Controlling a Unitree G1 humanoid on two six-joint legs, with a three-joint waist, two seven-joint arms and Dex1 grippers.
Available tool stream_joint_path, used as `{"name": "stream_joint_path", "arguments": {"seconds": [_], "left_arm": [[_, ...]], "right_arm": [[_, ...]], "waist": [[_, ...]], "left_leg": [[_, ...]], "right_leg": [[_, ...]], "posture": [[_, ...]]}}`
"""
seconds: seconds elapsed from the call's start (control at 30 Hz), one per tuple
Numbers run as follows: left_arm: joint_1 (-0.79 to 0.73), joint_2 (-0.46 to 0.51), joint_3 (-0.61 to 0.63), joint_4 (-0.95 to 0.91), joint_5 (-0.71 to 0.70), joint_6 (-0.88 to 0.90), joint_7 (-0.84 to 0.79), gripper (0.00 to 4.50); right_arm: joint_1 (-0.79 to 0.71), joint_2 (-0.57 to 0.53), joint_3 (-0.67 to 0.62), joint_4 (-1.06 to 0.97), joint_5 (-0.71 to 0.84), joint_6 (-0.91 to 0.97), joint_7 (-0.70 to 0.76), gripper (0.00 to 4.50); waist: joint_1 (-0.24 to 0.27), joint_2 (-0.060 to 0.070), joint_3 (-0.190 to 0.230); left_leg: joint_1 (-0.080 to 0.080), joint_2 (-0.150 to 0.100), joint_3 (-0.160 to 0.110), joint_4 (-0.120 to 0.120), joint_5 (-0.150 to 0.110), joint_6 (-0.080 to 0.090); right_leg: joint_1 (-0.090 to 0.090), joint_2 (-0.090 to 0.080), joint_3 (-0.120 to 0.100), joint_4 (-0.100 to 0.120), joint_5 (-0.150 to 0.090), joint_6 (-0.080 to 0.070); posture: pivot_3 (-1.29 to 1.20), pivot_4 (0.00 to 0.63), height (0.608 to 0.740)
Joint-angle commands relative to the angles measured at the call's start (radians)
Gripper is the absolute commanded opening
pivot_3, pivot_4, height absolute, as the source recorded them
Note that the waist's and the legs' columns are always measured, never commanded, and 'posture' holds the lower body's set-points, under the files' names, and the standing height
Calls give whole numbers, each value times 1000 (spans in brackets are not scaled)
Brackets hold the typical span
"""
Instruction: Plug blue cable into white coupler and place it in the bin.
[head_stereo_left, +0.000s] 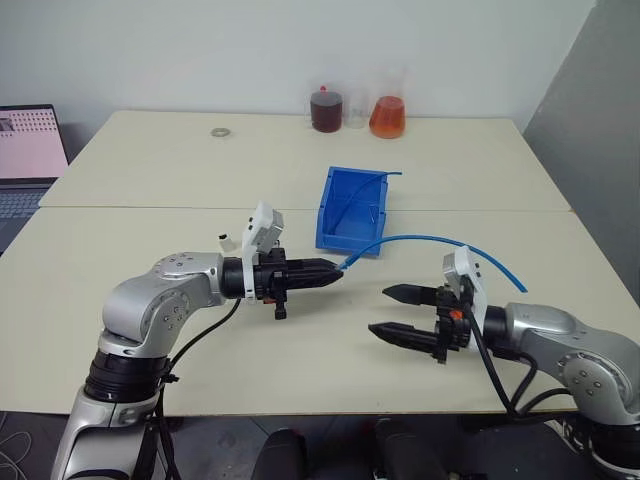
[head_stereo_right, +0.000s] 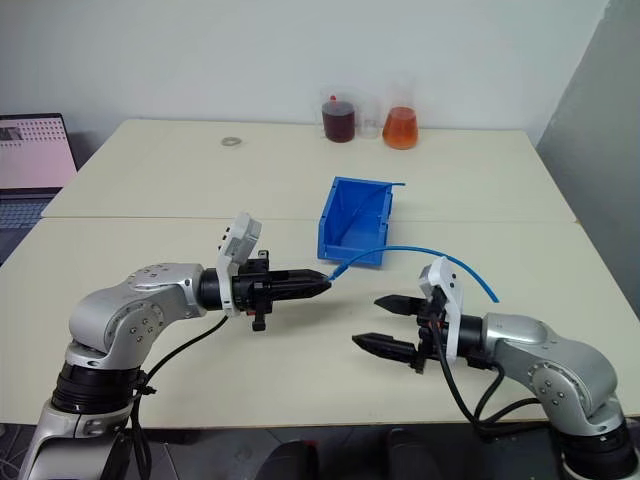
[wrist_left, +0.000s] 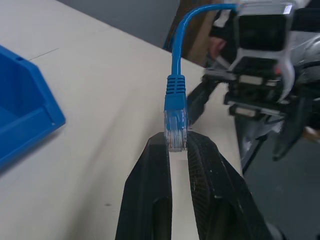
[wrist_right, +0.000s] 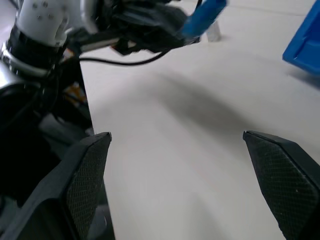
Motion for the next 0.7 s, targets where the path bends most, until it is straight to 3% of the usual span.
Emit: {"name": "stream_joint_path", "arguments": {"seconds": [0.03, 0.37, 0.7], "left_arm": [[-13, 27, 31, -38, -64, 30, -33, 201], [-17, 47, 71, -40, -182, 103, -37, 201], [-12, 57, 71, -46, -201, 103, -33, 201]], "right_arm": [[-63, 20, -61, 10, 94, 20, -29, 4500], [-165, 77, -54, 53, 228, 68, -87, 4500], [-208, 118, -48, 91, 270, 78, -125, 4500]], "waist": [[0, 0, 0], [1, 0, 0], [1, 0, 0]], "left_leg": [[0, 0, 0, 0, 0, 0], [-1, 0, -1, 0, 0, 0], [-2, 0, -1, 0, 0, 0]], "right_leg": [[0, 0, 0, 0, 0, 0], [-1, 0, 0, 0, 0, 0], [-1, 0, 0, 0, 0, 0]], "posture": [[0, 150, 740], [0, 150, 740], [0, 150, 740]]}}
